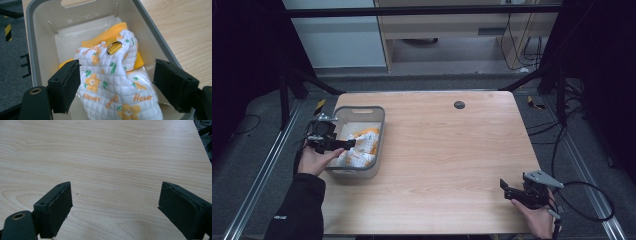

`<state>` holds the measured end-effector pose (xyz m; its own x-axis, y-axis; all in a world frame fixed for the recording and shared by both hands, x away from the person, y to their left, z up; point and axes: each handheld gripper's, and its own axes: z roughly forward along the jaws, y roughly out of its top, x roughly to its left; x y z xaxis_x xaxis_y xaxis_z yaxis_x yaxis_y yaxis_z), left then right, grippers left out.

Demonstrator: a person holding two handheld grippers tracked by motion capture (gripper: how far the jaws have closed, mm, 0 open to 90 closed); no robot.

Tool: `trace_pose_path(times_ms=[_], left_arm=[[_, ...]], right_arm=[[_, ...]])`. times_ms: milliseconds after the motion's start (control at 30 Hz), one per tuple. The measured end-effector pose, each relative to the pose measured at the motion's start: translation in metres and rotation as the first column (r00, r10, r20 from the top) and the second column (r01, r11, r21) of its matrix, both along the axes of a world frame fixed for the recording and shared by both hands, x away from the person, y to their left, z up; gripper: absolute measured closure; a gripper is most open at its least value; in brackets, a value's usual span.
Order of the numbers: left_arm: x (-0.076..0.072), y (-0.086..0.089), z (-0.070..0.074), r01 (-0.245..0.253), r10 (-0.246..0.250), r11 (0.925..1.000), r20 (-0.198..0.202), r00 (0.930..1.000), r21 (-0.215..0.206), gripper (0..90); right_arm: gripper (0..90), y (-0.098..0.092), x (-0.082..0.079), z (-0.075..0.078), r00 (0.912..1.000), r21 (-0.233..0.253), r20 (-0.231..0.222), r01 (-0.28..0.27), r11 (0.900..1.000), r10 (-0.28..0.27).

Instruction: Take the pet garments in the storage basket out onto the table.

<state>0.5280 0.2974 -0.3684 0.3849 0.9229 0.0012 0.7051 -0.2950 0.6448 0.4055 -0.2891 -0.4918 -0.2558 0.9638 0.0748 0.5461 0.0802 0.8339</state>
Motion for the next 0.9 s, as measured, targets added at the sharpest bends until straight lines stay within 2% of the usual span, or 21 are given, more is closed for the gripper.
trace_pose_path(times_ms=[100,433,700,900], left_arm=[[0.003,-0.002,-0.003,0.004,-0.004,0.9998,-0.015,0.9999,0.019,21.6],[0.010,-0.011,-0.019,0.014,-0.011,0.9986,-0.061,0.9981,0.050,25.2],[0.015,-0.015,-0.025,0.022,-0.013,0.9958,-0.100,0.9949,0.089,28.0],[0.019,-0.014,-0.034,0.018,-0.006,0.9961,-0.137,0.9905,0.087,33.7]], right_arm=[[11.7,0.000,0.001,-0.001,1.0000,-0.013,0.003,-0.004,1.000,0.004],[11.7,0.001,0.000,-0.001,1.0000,-0.003,-0.008,-0.005,1.000,0.005],[11.6,0.001,0.001,-0.002,0.9999,-0.009,-0.009,-0.011,1.000,0.011],[11.5,0.001,0.002,-0.002,0.9998,-0.014,-0.010,-0.015,1.000,0.015]])
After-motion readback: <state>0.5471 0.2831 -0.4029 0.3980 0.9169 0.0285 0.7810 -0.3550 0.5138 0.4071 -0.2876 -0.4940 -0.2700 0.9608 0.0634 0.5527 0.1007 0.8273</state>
